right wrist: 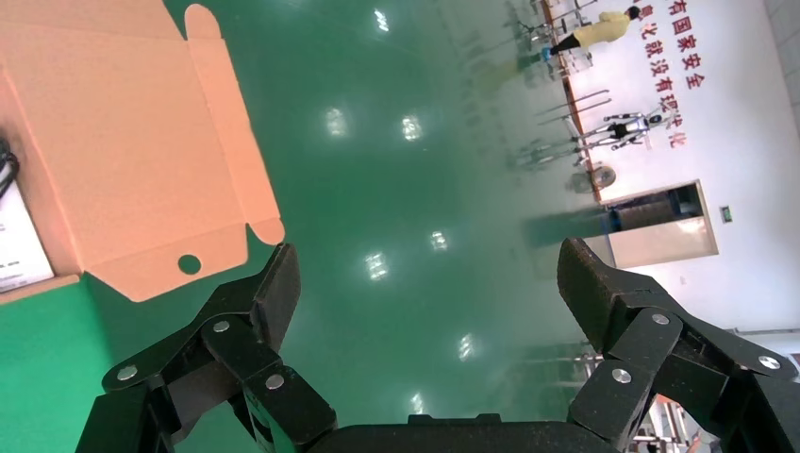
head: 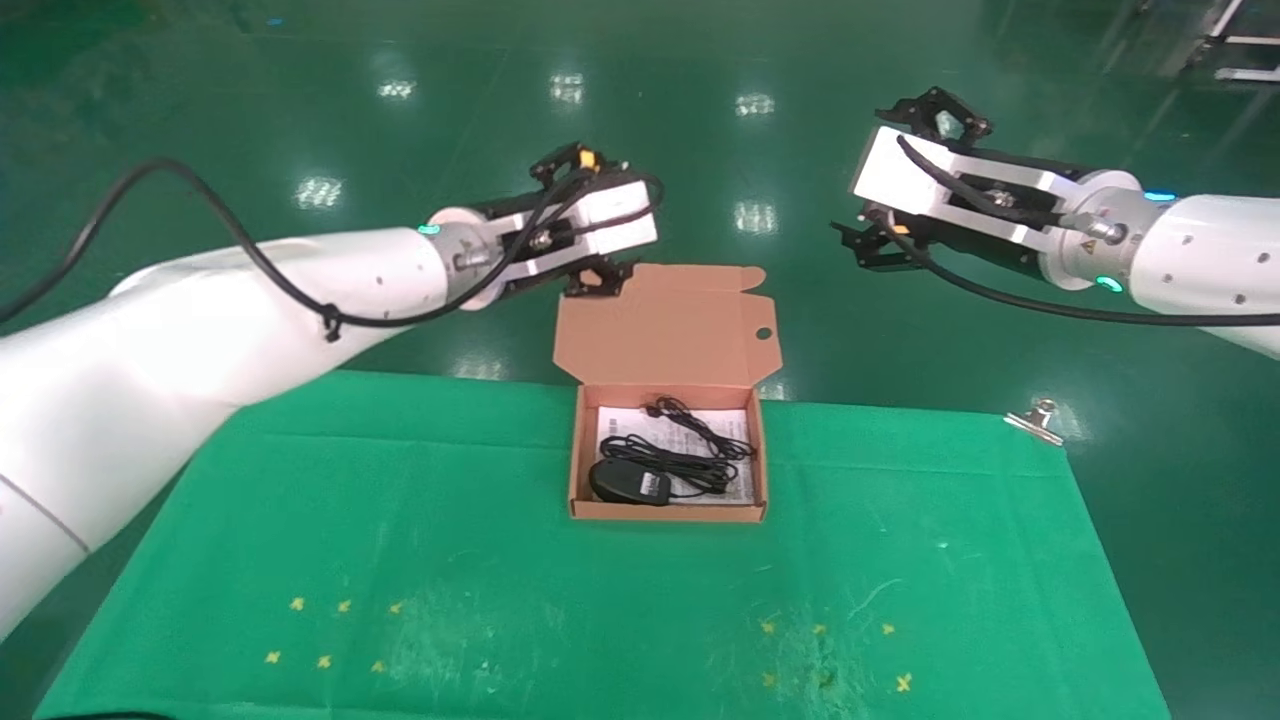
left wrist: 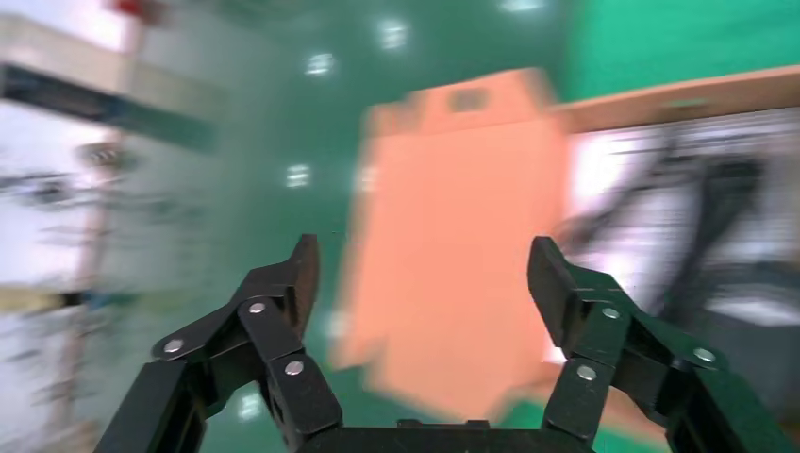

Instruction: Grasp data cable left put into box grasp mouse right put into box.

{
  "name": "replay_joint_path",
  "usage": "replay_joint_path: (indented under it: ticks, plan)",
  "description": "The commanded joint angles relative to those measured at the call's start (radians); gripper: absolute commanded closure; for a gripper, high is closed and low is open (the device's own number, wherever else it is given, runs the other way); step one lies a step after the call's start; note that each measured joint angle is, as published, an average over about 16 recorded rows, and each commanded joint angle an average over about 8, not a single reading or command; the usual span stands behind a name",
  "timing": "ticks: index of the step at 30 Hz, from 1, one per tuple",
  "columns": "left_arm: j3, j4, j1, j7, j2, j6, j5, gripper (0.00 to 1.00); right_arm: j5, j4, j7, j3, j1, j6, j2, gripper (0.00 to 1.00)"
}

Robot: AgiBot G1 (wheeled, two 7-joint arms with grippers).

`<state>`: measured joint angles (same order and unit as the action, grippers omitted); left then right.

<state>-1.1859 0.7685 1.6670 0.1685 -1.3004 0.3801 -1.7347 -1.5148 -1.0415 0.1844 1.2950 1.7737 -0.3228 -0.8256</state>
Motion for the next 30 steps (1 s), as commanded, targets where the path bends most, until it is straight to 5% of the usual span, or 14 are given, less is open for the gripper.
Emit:
replay_joint_path:
  ticks: [1,8,30]
  plan:
    - [0.009,-0.010,0.023,0.016,0.001,-0.028,-0.010,0.00,-0.007,0.001,-0.006,0.002,0.016,0.000,-0.005,0.00]
    - [0.088,0.022,-0.010,0.030,0.055,0.045,0.070,0.00,0.041,-0.017,-0.009,-0.069,-0.026,-0.082,0.006,0.00]
    - [0.477,0.257,-0.287,0.025,0.357,0.554,0.514,0.00,0.390,-0.123,-0.003,-0.513,-0.342,-0.594,0.104,0.00]
